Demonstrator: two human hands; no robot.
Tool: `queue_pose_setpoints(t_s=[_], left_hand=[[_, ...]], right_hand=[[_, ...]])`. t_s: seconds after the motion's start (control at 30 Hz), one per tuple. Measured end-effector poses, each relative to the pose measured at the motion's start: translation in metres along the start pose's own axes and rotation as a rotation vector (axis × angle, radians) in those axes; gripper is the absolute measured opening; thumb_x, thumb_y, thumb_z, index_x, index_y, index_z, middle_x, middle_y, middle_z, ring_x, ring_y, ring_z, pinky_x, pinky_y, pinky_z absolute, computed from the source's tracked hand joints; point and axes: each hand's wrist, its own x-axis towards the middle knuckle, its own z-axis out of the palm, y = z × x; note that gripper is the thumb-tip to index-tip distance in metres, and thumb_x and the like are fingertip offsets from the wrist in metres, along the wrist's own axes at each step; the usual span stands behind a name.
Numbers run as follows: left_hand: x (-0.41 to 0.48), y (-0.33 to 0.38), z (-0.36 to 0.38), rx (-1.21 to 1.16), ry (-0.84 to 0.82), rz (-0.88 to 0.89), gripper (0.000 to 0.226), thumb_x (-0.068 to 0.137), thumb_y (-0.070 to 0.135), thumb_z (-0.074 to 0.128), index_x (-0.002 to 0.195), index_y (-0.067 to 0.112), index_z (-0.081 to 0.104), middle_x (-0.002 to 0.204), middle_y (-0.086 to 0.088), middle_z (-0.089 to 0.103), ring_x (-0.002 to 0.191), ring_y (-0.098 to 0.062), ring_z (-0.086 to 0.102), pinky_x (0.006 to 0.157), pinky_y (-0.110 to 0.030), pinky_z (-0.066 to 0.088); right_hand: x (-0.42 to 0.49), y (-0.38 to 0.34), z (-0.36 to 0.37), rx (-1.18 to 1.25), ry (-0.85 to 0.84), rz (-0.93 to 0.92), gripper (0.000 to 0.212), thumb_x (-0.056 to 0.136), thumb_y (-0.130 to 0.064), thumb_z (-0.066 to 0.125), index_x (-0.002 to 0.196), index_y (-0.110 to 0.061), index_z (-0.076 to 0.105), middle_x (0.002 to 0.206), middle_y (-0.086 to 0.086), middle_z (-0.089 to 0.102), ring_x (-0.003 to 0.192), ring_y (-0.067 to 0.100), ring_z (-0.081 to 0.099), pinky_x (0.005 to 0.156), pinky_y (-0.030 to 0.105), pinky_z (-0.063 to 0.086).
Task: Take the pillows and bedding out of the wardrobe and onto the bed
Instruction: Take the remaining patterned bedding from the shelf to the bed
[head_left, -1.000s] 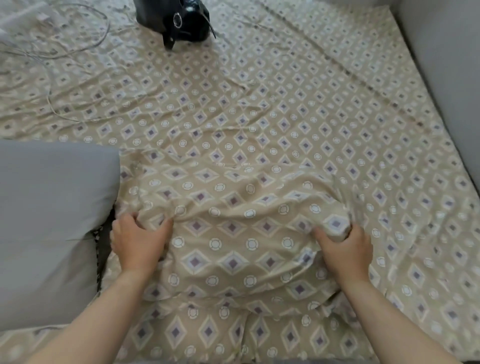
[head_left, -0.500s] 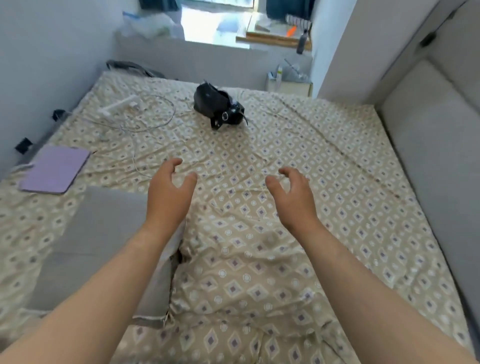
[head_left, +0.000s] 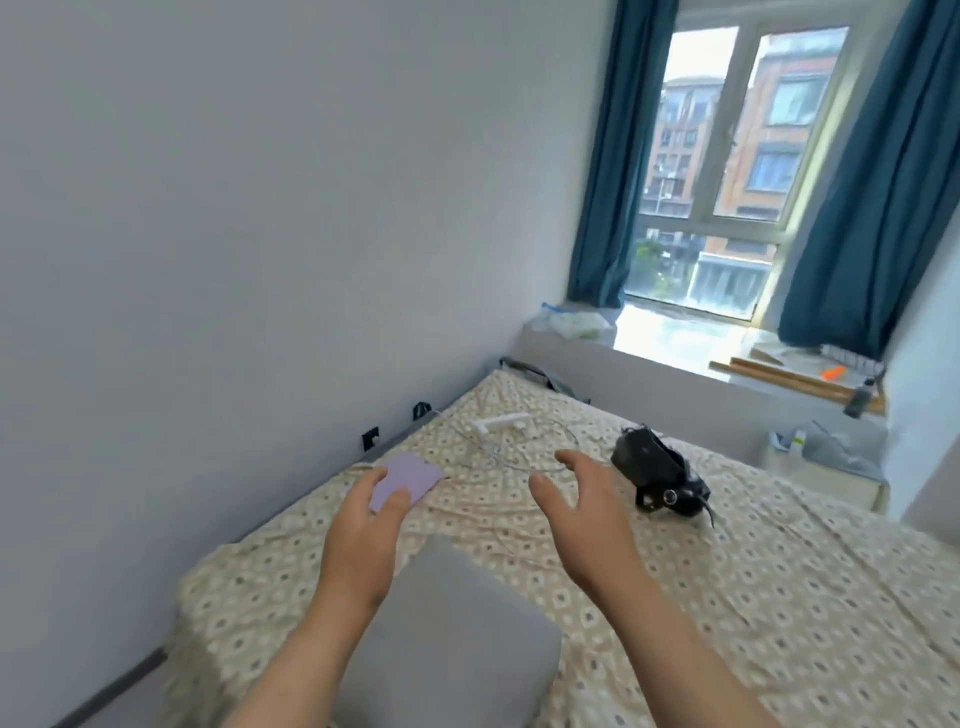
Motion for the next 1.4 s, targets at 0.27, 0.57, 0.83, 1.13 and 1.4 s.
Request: queue_pose_setpoints(t_s=[0.27, 0.57, 0.83, 1.13, 1.4], left_hand=[[-0.073, 0.039, -0.119, 0.065, 0.419, -0.012, 0.061, 0.077, 0.042, 0.052, 0.131, 0.014, 0.052, 0.138, -0.005, 0.051, 0.127, -0.017, 0.044, 0.105, -0.031, 0.031], [-0.264, 0.091, -0.225, 0.187, 0.953, -0.058, 0.039, 0.096, 0.024, 0.047, 0.134, 0.013, 0.05, 0.134, 0.001, 0.049, 0.121, -0.011, 0.041, 0.098, -0.027, 0.028], [-0.469, 0.15, -0.308, 0.218, 1.464, -0.084, 0.039, 0.093, 0.026, 0.055, 0.128, 0.009, 0.055, 0.123, -0.004, 0.053, 0.119, -0.019, 0.046, 0.098, -0.029, 0.029], [-0.669, 0.2, -0.34, 0.308, 1.932, -0.082, 0.023, 0.096, 0.025, 0.049, 0.115, 0.022, 0.06, 0.12, 0.0, 0.056, 0.119, -0.017, 0.047, 0.102, -0.033, 0.03], [-0.796, 0.232, -0.366, 0.342, 2.215, -0.06, 0.036, 0.096, 0.025, 0.047, 0.13, 0.016, 0.053, 0.136, -0.001, 0.05, 0.131, -0.024, 0.041, 0.108, -0.042, 0.03]], right_hand=[[-0.016, -0.083, 0.041, 0.199, -0.352, -0.279, 0.05, 0.09, -0.04, 0.057, 0.135, -0.021, 0.048, 0.124, -0.007, 0.047, 0.119, 0.012, 0.044, 0.092, 0.027, 0.031], [-0.136, -0.169, 0.085, 0.339, -0.805, -0.487, 0.133, 0.032, -0.104, 0.015, 0.136, -0.026, 0.045, 0.124, -0.015, 0.043, 0.117, 0.002, 0.039, 0.101, 0.029, 0.034], [-0.288, -0.281, 0.096, 0.485, -1.157, -0.761, 0.087, 0.063, -0.082, 0.052, 0.131, -0.03, 0.046, 0.121, -0.014, 0.043, 0.128, 0.01, 0.041, 0.103, 0.029, 0.032], [-0.486, -0.365, 0.095, 0.496, -1.446, -0.972, 0.144, 0.021, -0.104, 0.011, 0.137, -0.026, 0.043, 0.123, -0.015, 0.041, 0.129, 0.011, 0.042, 0.098, 0.027, 0.033], [-0.631, -0.412, 0.067, 0.601, -1.581, -1.183, 0.12, 0.044, -0.101, 0.021, 0.139, -0.031, 0.039, 0.131, -0.02, 0.04, 0.133, 0.006, 0.035, 0.105, 0.029, 0.031]])
